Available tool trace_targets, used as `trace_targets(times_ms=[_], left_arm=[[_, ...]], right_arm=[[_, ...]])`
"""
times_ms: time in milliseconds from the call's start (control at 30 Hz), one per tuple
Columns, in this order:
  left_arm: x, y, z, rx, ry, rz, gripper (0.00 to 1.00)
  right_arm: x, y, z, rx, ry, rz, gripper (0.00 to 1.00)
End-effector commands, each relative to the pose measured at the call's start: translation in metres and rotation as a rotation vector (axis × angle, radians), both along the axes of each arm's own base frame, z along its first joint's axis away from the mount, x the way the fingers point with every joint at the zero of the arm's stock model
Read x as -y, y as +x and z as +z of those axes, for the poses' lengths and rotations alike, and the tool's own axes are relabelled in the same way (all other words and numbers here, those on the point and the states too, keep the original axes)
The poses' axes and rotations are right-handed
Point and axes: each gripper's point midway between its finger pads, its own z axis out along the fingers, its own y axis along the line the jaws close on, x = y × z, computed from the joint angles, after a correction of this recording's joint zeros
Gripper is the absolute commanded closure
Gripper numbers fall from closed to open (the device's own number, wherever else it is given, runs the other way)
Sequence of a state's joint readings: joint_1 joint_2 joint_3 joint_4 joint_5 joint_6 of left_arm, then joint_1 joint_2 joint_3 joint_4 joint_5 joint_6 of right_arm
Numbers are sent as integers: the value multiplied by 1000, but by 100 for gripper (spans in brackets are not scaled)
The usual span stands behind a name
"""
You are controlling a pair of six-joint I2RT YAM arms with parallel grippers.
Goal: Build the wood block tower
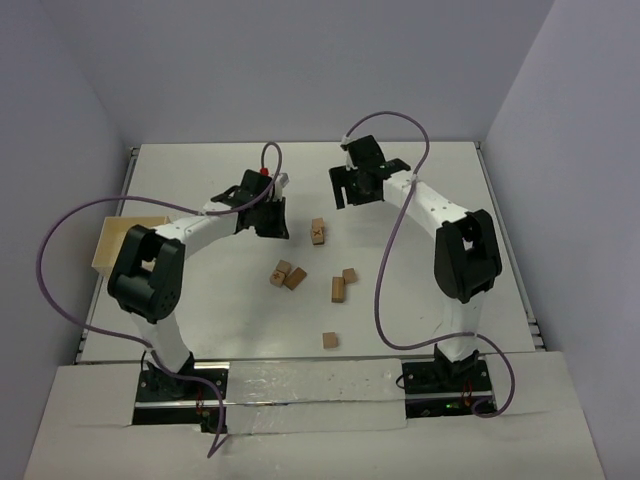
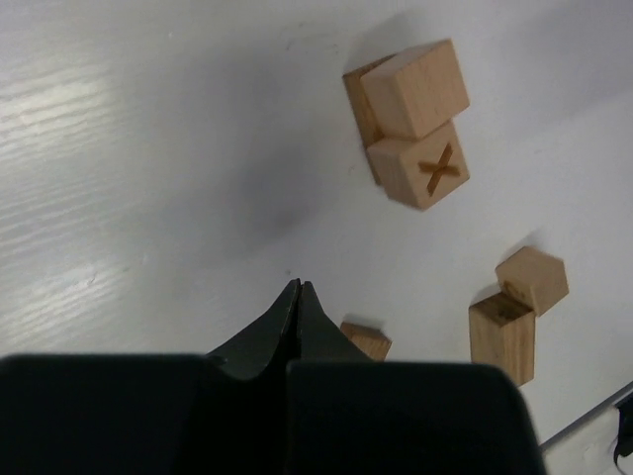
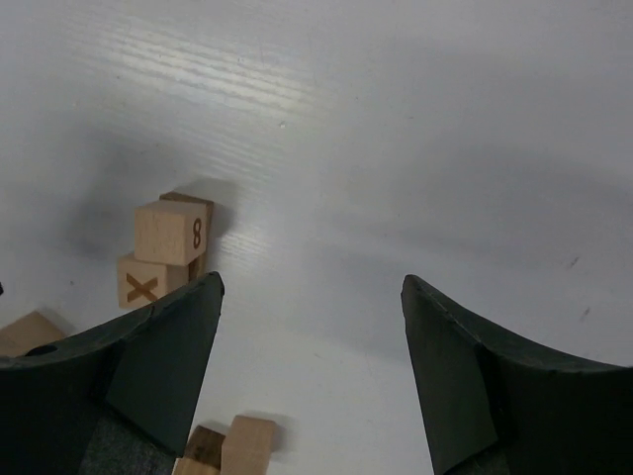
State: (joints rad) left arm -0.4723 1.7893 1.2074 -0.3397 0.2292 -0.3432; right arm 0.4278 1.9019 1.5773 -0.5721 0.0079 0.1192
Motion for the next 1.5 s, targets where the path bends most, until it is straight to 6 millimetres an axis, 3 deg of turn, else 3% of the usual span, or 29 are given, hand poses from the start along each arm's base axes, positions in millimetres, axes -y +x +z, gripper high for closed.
trace_targets(times_ms=[0,233,633,1467], left_arm=[[21,19,-3,-25,-14,82,100],[29,13,-40,-139,-6,92,100],[35,2,-64,-219,2,81,95],[48,14,-72,-230,41,111,87]], right_arm=[[-8,14,-24,-11,17,-60,21],[-13,9,-54,-87,17,-67,23],[-31,-3,-81,-149,5,-53,23],[-31,-12,-99,-194,-5,-66,23]])
